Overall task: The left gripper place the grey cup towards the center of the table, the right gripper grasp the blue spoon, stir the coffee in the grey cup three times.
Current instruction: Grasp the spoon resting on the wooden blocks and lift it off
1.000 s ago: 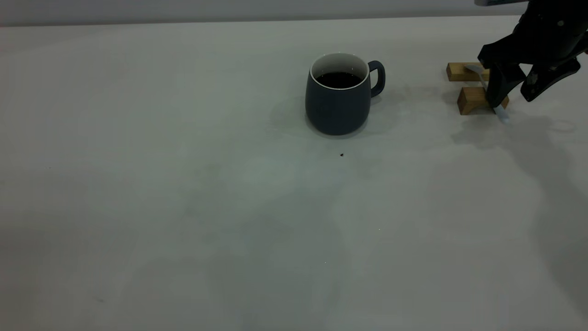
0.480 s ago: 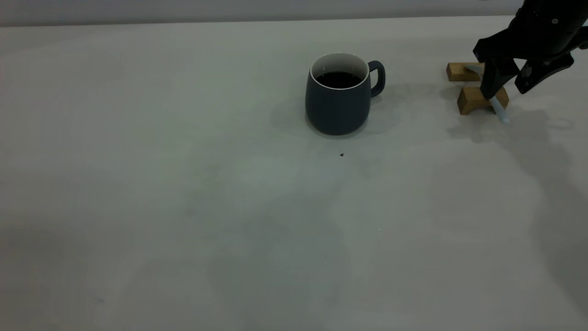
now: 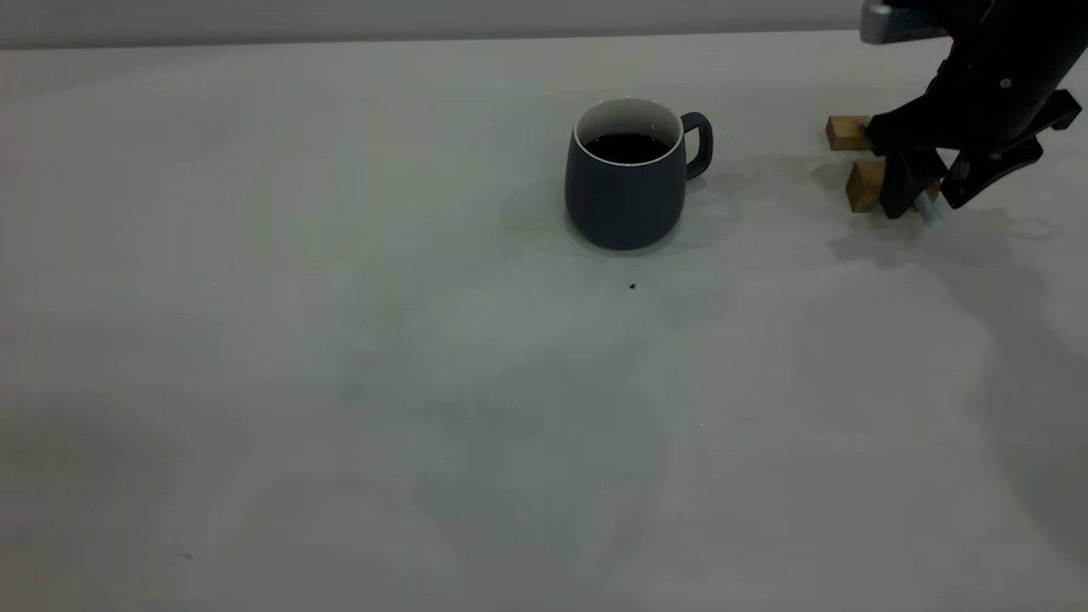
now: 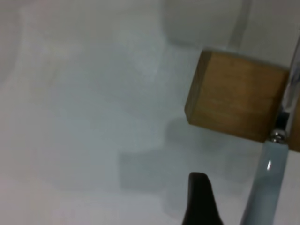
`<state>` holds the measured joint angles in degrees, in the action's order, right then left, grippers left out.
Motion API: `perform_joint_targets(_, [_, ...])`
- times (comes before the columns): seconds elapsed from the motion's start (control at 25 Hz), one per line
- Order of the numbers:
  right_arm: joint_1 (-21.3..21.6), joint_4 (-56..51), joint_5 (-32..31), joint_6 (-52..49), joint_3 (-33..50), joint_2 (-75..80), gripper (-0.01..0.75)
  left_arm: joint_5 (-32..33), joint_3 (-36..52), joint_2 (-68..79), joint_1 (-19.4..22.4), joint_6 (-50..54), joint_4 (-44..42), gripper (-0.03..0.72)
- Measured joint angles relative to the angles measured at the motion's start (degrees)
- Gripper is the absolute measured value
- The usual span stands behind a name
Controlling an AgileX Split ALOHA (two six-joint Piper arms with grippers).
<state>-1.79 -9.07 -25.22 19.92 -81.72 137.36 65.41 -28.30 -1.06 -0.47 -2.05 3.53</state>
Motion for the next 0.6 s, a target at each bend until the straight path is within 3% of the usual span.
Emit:
perform_joint_targets(0.4, [0.0,0.12,1.54,0.12,-0.54,2.6,0.563,0.0,0.0,0.0,0.0,0.0,0.0,0.585])
perform_joint_targets(0.6, [0.0,0.86,1.59,0.09,-0.6,2.6,0.459,0.0,0.0,0.0,0.0,0.0,0.0,0.585])
